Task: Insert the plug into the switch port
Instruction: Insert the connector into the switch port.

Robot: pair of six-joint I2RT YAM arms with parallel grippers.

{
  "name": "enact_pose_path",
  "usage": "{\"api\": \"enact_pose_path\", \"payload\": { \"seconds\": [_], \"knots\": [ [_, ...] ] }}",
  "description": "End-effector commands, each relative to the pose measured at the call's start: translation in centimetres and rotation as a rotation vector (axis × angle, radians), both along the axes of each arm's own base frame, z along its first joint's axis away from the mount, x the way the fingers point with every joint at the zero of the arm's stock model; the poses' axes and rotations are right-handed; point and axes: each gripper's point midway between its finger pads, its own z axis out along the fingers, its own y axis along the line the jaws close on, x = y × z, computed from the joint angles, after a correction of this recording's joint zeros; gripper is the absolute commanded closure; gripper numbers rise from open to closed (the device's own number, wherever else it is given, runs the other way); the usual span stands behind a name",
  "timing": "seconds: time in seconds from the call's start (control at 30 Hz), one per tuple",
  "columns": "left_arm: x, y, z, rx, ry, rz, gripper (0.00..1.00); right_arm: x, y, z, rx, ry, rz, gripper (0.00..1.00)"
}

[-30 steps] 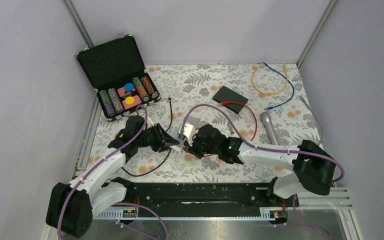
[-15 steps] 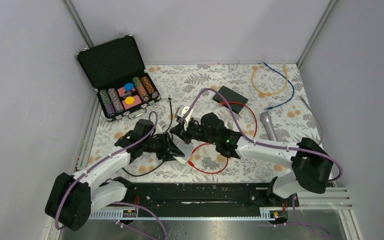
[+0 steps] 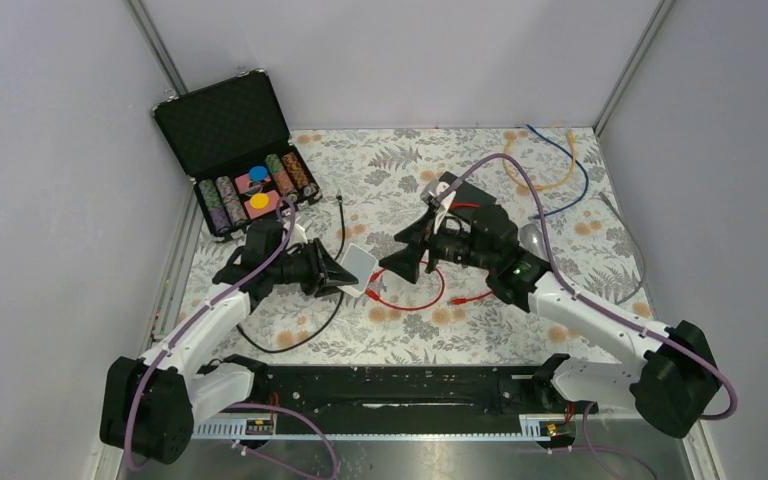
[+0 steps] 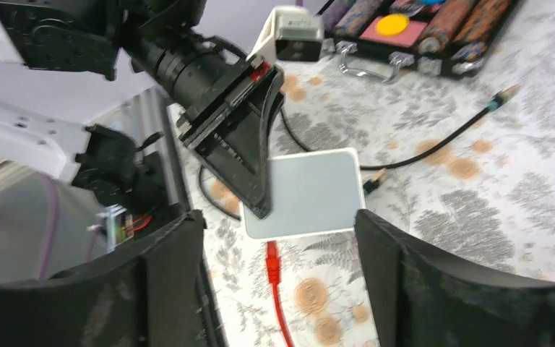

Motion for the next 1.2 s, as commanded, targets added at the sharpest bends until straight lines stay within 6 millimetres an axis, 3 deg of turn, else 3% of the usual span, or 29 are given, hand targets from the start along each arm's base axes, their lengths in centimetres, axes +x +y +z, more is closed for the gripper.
{"api": "enact_pose_path", "payload": {
  "seconds": [0.0,0.13,0.23,0.33,0.67,1.17],
  "knots": [
    [0.4,-0.9,4.2,-0.098,-0.169,-0.081,1.00,-4.0,-0.8,-2.0,-0.023,0.384,0.237,0.13],
    [0.3,-1.1,5.3,-0.145,-0.219,-0.086,1.00,-5.0,-0.2,-2.7,-0.009,0.566,0.354,0.17],
    [0.1,-1.2,6.1,-0.176,-0.264,-0.092,1.00,-4.4,0.2,-4.4,-0.023,0.662,0.379,0.31],
    [0.1,-1.3,6.8,-0.196,-0.302,-0.098,1.00,-3.9,0.5,-5.1,-0.018,0.692,0.378,0.30],
    [0.0,-1.5,7.8,-0.224,-0.338,-0.118,1.00,-3.9,1.6,-4.2,0.064,0.738,0.462,0.29],
    [-0.5,-1.5,8.2,-0.250,-0.352,-0.130,1.00,-3.7,2.0,-4.4,0.121,0.792,0.476,0.52]
  ]
}}
